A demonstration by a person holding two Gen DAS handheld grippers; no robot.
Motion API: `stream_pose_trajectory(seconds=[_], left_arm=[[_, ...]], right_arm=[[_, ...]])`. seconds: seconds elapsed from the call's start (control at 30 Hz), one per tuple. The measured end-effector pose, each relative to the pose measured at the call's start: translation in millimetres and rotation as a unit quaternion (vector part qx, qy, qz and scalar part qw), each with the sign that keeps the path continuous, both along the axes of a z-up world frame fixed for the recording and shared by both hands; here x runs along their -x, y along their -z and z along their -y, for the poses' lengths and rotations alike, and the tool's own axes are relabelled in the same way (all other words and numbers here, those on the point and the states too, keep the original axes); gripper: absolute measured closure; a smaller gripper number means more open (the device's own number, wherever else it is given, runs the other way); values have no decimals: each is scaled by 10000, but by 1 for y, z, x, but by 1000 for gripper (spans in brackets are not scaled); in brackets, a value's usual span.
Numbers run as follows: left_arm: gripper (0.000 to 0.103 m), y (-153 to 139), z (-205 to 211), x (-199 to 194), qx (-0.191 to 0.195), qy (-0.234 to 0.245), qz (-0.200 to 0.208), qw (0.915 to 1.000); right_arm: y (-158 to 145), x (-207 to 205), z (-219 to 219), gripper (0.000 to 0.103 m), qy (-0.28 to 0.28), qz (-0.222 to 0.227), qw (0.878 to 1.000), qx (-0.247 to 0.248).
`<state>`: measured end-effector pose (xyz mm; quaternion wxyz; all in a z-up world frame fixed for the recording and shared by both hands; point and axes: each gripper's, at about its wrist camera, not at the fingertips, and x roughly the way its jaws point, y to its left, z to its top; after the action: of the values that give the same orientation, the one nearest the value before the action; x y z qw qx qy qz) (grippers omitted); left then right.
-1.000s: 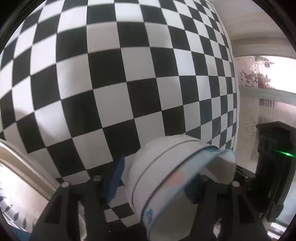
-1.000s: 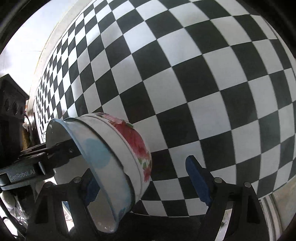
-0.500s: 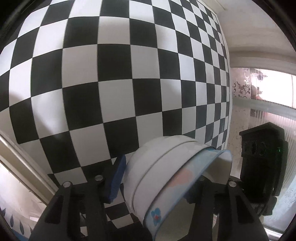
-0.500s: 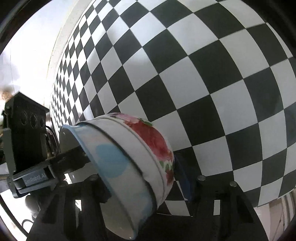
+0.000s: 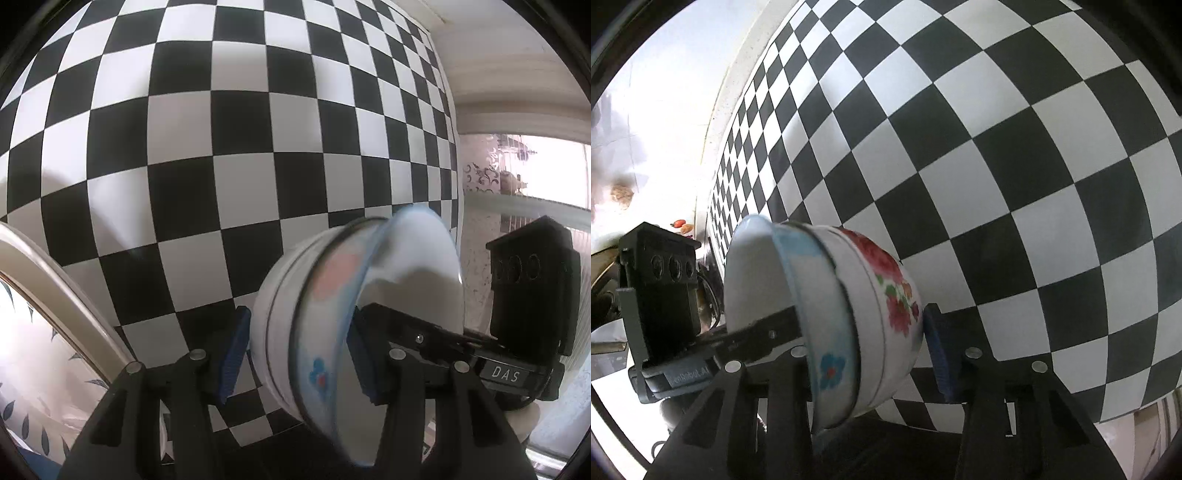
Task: Organize plates and bowls
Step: 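Lift the nested bowl stack with both tools toward the plate stack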
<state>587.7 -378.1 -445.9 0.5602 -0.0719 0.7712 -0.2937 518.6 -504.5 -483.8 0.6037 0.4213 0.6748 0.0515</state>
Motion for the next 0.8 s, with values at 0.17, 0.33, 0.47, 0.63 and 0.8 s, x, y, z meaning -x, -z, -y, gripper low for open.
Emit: stream_pose_trajectory(seconds=[0.17, 0.33, 0.47, 0.63, 0.8], left_arm=[[54, 7, -3, -2, 71, -58, -26, 10000], [54, 12, -3, -3, 180, -108, -53, 9998], [54, 11, 0, -3, 143, -112, -8, 9998], [54, 6, -1, 2, 39, -82, 78, 9999], [54, 2, -2, 3, -51, -127, 180, 9997]], right_arm=[[5, -5, 1, 59, -59, -91, 9998, -164], [31, -1, 3, 47, 34, -275, 9968, -747], [34, -3, 2, 47, -30, -217, 9967, -778], [35, -2, -3, 49, -40, -215, 9960, -866], [29, 0, -7, 51, -113, -123, 9960, -880]])
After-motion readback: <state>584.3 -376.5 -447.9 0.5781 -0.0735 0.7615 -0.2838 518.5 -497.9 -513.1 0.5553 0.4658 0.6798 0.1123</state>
